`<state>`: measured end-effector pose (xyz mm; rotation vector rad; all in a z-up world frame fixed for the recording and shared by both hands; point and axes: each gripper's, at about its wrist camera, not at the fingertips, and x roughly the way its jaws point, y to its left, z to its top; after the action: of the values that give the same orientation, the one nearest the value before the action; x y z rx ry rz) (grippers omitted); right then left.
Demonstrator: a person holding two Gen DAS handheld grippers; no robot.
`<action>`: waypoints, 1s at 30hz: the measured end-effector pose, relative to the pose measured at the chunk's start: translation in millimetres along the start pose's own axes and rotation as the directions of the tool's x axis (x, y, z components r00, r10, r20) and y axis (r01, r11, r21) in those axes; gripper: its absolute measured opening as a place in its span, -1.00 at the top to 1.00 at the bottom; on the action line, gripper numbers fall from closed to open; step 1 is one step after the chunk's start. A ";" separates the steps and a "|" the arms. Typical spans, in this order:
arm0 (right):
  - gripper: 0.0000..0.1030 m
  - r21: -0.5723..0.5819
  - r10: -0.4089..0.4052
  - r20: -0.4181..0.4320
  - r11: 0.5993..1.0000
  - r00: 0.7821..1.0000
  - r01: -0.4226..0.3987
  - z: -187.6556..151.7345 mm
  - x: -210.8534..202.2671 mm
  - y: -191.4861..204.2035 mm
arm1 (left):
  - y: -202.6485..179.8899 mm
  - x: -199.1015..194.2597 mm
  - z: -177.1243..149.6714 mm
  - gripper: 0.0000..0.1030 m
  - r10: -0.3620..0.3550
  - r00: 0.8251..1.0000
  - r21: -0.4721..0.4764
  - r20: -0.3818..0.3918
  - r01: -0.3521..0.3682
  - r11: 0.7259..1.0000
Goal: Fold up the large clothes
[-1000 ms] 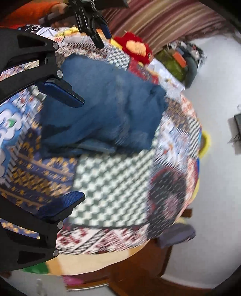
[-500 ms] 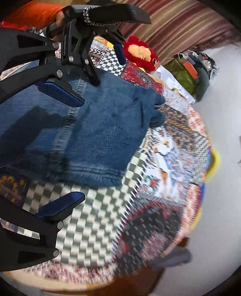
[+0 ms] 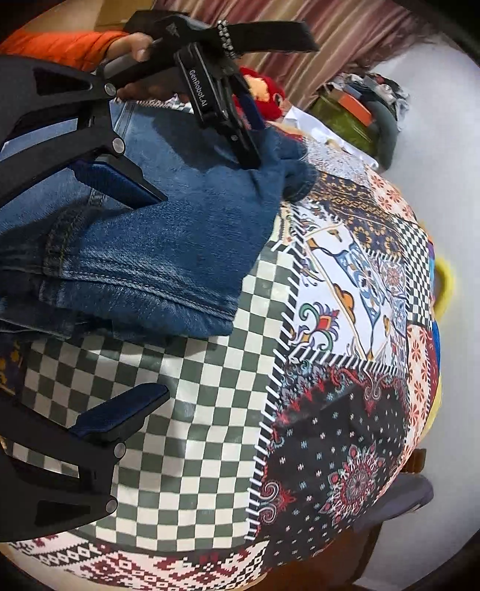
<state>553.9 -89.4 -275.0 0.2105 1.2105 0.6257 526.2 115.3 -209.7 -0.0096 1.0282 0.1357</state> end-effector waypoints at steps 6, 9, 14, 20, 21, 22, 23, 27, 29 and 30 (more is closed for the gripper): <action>-0.79 -0.104 -0.061 0.065 0.992 0.996 0.067 -17.5 -34.0 21.6 | -0.7 -52.8 -26.9 -1.00 -0.044 0.997 0.060 0.065 0.040 0.997; -0.79 -0.160 -0.066 0.083 0.984 0.994 0.079 -31.3 -47.7 32.3 | 2.7 -74.5 -42.4 -1.00 -0.051 0.996 0.076 0.068 0.046 0.996; -0.79 -0.220 -0.076 0.098 0.971 0.992 0.096 -53.5 -59.9 43.0 | 10.9 -93.3 -69.7 -1.00 -0.098 0.994 0.052 0.040 0.095 0.994; -0.79 -0.199 -0.021 0.074 0.979 0.997 0.035 -72.8 -58.6 38.8 | 19.5 -86.8 -103.4 -1.00 -0.175 0.984 -0.017 -0.025 0.174 0.985; -0.79 -0.186 -0.002 0.061 0.982 0.998 0.013 -73.8 -55.8 35.3 | 21.3 -77.8 -107.4 -1.00 -0.218 0.974 -0.050 -0.060 0.215 0.975; -0.79 -0.165 0.025 0.034 0.986 0.999 -0.019 -74.7 -48.8 29.1 | 22.6 -68.4 -109.5 -1.00 -0.245 0.965 -0.083 -0.093 0.237 0.968; -0.79 -0.145 0.040 0.004 0.989 0.999 -0.039 -74.2 -41.0 24.2 | 23.8 -61.0 -110.7 -1.00 -0.260 0.959 -0.109 -0.115 0.248 0.963; -0.79 -0.030 0.097 -0.085 0.995 0.992 -0.100 -69.2 -8.9 -1.2 | 37.7 -25.8 -112.9 -1.00 -0.431 0.888 -0.291 -0.160 0.374 0.880; -0.79 0.046 0.190 -0.132 0.982 0.973 -0.185 -67.9 6.6 -14.7 | 44.2 -11.0 -112.5 -1.00 -0.483 0.861 -0.356 -0.162 0.405 0.842; -0.79 0.069 0.231 -0.137 0.972 0.963 -0.223 -67.6 12.6 -19.3 | 47.0 -1.2 -112.9 -1.00 -0.507 0.845 -0.387 -0.168 0.417 0.822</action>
<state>500.9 -109.8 -318.4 0.3575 1.3546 0.8201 423.8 153.7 -264.4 -0.6096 1.2308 -0.1468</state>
